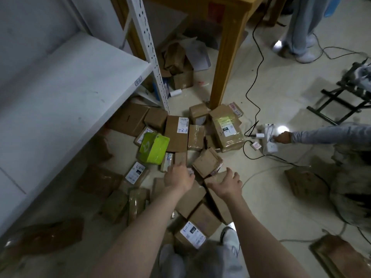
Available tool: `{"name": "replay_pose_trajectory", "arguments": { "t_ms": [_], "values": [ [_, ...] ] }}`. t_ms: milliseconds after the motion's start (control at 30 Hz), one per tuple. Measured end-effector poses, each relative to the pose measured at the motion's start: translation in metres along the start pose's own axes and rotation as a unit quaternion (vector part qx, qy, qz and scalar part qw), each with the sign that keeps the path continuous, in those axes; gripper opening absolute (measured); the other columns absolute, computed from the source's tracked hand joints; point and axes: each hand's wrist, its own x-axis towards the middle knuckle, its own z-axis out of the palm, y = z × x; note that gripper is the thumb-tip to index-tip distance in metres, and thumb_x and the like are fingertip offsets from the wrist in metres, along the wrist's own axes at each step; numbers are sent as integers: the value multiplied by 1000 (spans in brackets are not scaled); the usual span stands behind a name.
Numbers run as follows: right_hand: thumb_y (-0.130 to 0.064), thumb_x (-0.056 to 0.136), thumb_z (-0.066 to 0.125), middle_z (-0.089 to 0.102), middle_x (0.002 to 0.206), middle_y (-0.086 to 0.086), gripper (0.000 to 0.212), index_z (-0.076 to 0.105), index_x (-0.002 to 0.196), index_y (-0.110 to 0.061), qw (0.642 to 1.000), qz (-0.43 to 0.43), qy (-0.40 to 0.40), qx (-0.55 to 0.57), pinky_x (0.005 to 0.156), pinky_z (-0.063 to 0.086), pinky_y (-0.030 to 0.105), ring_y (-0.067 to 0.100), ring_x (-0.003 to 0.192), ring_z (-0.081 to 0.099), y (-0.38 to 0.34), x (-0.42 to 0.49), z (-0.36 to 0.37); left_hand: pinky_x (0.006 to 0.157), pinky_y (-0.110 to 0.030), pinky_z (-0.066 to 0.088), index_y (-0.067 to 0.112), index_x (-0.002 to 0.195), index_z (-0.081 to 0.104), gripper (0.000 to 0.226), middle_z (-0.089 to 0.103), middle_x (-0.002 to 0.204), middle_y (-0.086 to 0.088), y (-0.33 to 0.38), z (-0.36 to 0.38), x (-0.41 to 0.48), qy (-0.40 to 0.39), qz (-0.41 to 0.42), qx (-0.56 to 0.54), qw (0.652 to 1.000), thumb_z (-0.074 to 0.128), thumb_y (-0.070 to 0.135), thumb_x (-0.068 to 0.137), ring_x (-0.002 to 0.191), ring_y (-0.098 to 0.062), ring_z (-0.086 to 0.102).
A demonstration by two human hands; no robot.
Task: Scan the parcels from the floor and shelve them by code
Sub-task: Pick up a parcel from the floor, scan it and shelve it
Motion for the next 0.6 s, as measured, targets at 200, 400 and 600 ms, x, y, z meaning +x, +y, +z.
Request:
{"name": "replay_pose_trajectory", "arguments": {
  "t_ms": [200, 400, 600],
  "values": [
    [-66, 51, 81, 1, 164, 16, 129, 6, 151, -32, 991, 34, -38, -122, 117, 19, 54, 41, 149, 5, 81, 118, 78, 95, -37, 45, 13, 129, 58, 41, 59, 134, -12, -4, 114, 85, 2, -55, -36, 998, 53, 40, 99, 127, -33, 53],
    [-63, 57, 84, -27, 159, 24, 147, -20, 154, -28, 974, 69, -68, -203, 112, 6, 71, 47, 147, -19, 135, 203, 157, 96, -36, 43, 10, 128, 56, 38, 56, 135, -17, -16, 219, 164, -4, -48, -65, 997, 51, 34, 99, 126, -35, 52],
    [-69, 49, 84, -12, 157, 31, 160, -36, 146, -28, 968, 28, 17, -249, 107, 11, 76, 51, 146, -3, 163, 238, 190, 95, -43, 48, 9, 120, 55, 37, 61, 127, -16, -31, 282, 198, -22, -50, -68, 996, 55, 38, 96, 119, -37, 55]
  ]
}}
